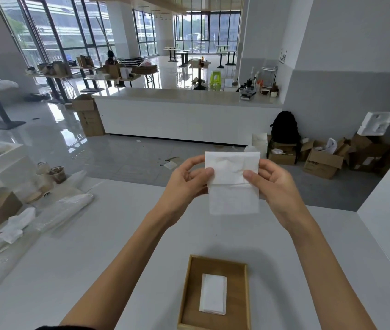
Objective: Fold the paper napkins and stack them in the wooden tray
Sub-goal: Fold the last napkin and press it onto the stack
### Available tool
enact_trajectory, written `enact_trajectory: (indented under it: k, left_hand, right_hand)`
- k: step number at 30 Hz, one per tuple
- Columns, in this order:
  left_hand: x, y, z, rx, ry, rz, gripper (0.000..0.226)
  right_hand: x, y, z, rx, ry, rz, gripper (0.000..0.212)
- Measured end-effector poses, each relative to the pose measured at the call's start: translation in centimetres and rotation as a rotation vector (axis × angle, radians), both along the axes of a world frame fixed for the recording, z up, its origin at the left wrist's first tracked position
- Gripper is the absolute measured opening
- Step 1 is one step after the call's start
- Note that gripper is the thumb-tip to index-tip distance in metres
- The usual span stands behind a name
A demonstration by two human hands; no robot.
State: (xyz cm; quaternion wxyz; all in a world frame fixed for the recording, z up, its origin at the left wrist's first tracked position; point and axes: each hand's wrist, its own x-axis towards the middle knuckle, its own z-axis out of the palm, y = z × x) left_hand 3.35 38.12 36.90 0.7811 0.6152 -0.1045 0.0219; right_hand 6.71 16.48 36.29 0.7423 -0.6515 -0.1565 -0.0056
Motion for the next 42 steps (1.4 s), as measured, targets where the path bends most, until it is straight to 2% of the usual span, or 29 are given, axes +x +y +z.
enact_trajectory:
  k: [4, 8, 11, 13, 17, 31, 35, 38, 42]
  left_hand:
    - [0.0, -0.2, -0.7, 0.085, 0.017, -0.058, 0.024]
    - [0.4, -0.6, -0.5, 0.104, 0.014, -0.010, 0.017]
    - [0.6, -0.6, -0.4, 0.109, 0.005, 0.013, 0.012]
    - [0.7, -0.6, -0.3, 0.117, -0.003, 0.014, 0.013]
    - [0.9, -0.6, -0.2, 0.153, -0.023, 0.036, 0.020]
    - [1.8, 0.2, -0.8, 0.150, -0.016, 0.062, 0.024]
    - [1.7, 0.2, -1.0, 0.099, 0.038, -0.087, 0.036]
    - [1.5, 0.0, -1.7, 0.205, 0.080, -0.167, 0.038]
    - [1.5, -0.2, -2.3, 0.332, 0.068, -0.095, 0.022]
  right_hand:
    - [0.2, -0.2, 0.5, -0.017, -0.011, -0.020, 0.024]
    - [0.3, -0.5, 0.5, -0.011, 0.002, -0.017, 0.026]
    - [0.1, -0.4, 0.4, -0.050, 0.009, 0.042, 0.042]
    - [0.2, -0.5, 0.2, -0.071, 0.014, 0.037, 0.046]
    - [0.5, -0.8, 0.1, -0.071, 0.017, 0.012, 0.038]
    - [0.9, -0.9, 0.1, -0.067, 0.019, 0.008, 0.035]
    - [0.9, -1.0, 0.2, -0.061, 0.008, -0.014, 0.032]
    - [0.9, -1.0, 0.4, -0.073, -0.017, -0.041, 0.029]
    - [0.8, -0.9, 0.5, -0.098, -0.058, -0.071, 0.028]
